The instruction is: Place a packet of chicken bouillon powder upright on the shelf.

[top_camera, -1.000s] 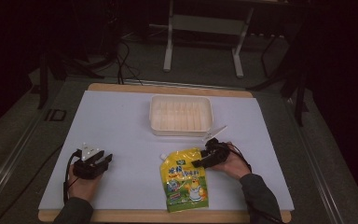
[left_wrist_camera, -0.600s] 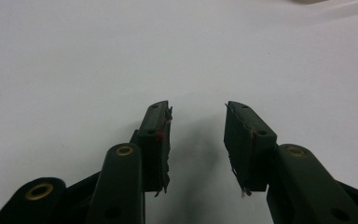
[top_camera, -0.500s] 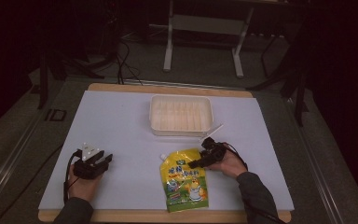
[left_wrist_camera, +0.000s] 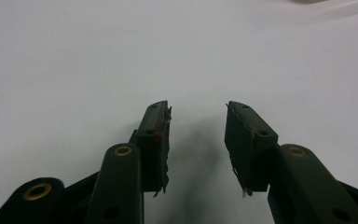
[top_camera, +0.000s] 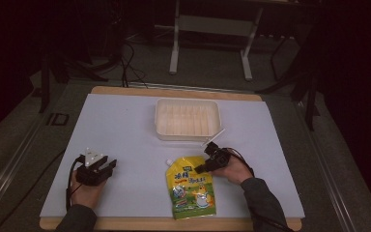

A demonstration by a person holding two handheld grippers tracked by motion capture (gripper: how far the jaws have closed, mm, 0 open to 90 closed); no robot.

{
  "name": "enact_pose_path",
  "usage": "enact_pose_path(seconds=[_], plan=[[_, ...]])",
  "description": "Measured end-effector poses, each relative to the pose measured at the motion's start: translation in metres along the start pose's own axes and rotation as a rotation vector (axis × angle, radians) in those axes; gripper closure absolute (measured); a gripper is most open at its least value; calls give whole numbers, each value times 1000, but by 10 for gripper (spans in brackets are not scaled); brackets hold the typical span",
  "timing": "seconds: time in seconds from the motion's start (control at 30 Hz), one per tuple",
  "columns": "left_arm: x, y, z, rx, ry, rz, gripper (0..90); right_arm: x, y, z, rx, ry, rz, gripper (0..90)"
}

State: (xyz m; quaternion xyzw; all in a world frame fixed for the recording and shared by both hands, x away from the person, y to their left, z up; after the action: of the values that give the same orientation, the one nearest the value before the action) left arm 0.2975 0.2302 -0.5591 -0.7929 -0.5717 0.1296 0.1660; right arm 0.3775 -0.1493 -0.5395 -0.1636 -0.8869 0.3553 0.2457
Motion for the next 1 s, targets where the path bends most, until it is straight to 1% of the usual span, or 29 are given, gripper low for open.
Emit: enact_pose_path(seconds=[0.03, 0.1, 0.17, 0.2, 0.27, 0.37, 0.43, 0.47, 0.7, 0.87, 0.9, 0.97, 1.0], plan=[[0, 0, 0, 0, -1, 0, 595, 1, 0, 0, 6, -4, 12, 851], [0, 0, 0, 0, 0, 0, 595, 1, 0, -1, 7, -10, 18, 886], [0, 0, 0, 0, -1, 0, 595, 1, 0, -1, 8, -14, 16, 892], [0, 0, 0, -1, -1, -1, 595, 2, -2, -2, 4, 0, 20, 894], [0, 0, 0, -1, -1, -1, 594, 4, -4, -3, 0, 11, 30, 896], [0, 0, 0, -1, -1, -1, 595, 6, -8, -3, -8, 0, 34, 898], [0, 0, 0, 0, -1, -2, 595, 8, -12, -2, -23, -15, 33, 899], [0, 0, 0, 1, 0, -3, 595, 8, -13, -2, -31, -15, 30, 900], [0, 0, 0, 2, 2, -4, 592, 11, -28, -7, -95, -14, -24, 900], [0, 0, 0, 2, 3, -5, 591, 20, -44, -13, -172, -28, -72, 900], [0, 0, 0, 2, 3, -5, 592, 21, -47, -15, -184, -37, -80, 900], [0, 0, 0, 1, 2, -5, 591, 24, -52, -18, -199, -58, -76, 900], [0, 0, 0, 1, 1, -5, 590, 26, -54, -19, -206, -55, -78, 900]])
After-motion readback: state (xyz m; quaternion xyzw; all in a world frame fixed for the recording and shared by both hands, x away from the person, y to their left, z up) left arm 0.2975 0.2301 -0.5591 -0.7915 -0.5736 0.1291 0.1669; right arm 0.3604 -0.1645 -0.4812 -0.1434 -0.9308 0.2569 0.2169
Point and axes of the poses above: each handheld gripper's, and its own axes: y roughly forward along the jaws, z roughly out of its underside, x roughly to its left, the point moved 3 cm from there along y, roughly forward along the jaws, and after that the axes turned 14 degrees about -x, right-handed, at the moved point
